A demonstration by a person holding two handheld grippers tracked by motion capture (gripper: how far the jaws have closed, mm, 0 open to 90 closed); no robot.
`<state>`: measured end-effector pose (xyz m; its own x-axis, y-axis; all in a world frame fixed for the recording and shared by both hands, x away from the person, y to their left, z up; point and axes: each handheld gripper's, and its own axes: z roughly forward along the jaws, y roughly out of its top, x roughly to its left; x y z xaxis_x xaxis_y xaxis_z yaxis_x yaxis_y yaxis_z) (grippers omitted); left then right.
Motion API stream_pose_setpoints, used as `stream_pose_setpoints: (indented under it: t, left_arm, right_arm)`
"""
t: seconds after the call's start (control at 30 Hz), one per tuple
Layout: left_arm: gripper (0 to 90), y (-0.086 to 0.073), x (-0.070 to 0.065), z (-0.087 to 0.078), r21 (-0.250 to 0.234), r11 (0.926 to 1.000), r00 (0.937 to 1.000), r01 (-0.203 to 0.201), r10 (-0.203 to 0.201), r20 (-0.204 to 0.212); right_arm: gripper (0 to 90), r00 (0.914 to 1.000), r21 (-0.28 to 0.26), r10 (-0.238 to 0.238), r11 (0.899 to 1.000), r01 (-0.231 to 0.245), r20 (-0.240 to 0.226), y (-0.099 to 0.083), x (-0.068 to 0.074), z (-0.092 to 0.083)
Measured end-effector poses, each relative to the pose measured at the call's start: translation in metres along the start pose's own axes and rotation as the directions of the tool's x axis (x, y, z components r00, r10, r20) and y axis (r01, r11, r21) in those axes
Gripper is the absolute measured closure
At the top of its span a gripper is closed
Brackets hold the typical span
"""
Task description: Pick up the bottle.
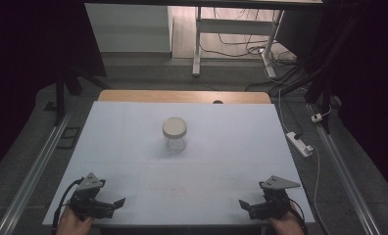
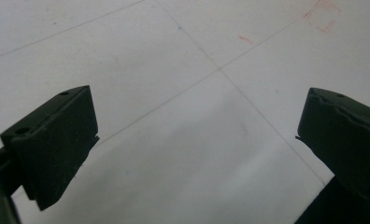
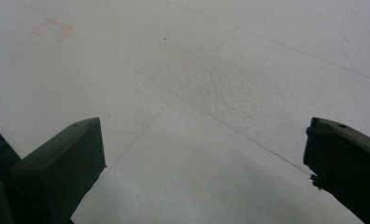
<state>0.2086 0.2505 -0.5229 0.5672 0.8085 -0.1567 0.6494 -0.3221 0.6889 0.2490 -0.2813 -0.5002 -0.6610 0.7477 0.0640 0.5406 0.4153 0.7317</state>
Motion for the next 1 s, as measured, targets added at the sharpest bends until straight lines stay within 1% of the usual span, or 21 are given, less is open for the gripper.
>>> stream_pose_setpoints:
  t: [0.17,0.23,0.37,0.5,0.63,0.83,1.0]
  left_arm:
    - [0.0,0.01,0.001,0.008,-0.009,0.9997,0.9996,-0.025,0.025,0.016]
    - [0.0,0.015,0.001,0.012,-0.019,0.9992,0.9988,-0.036,0.036,0.032]
    - [0.0,0.024,0.002,0.02,-0.036,0.9977,0.9954,-0.057,0.059,0.075]
    - [0.0,0.03,0.003,0.03,-0.026,0.9965,0.9921,-0.079,0.081,0.096]
    - [0.0,0.04,0.005,0.04,-0.027,0.9953,0.9903,-0.093,0.095,0.101]
    - [0.1,0.058,0.008,0.053,-0.038,0.9956,0.9885,-0.086,0.09,0.122]
    - [0.0,0.073,0.01,0.065,-0.039,0.9949,0.9892,-0.093,0.097,0.11]
  right_arm:
    - [0.0,1.0,0.0,-0.001,1.0,0.001,0.001,0.0,0.0,0.0]
    - [0.0,1.0,-0.001,-0.002,1.0,0.002,0.001,0.0,0.0,0.0]
    - [0.0,1.0,-0.001,-0.003,1.0,0.003,0.001,0.0,0.0,0.0]
    - [0.0,1.0,-0.001,-0.003,1.0,0.003,0.001,0.0,0.001,0.0]
    - [0.0,1.0,-0.002,-0.003,1.0,0.003,0.002,0.0,0.001,0.0]
    - [0.0,1.0,0.0,-0.004,1.0,0.004,0.0,0.0,0.0,0.0]
    - [0.0,1.0,-0.001,-0.006,1.0,0.006,-0.002,0.0,0.0,0.0]
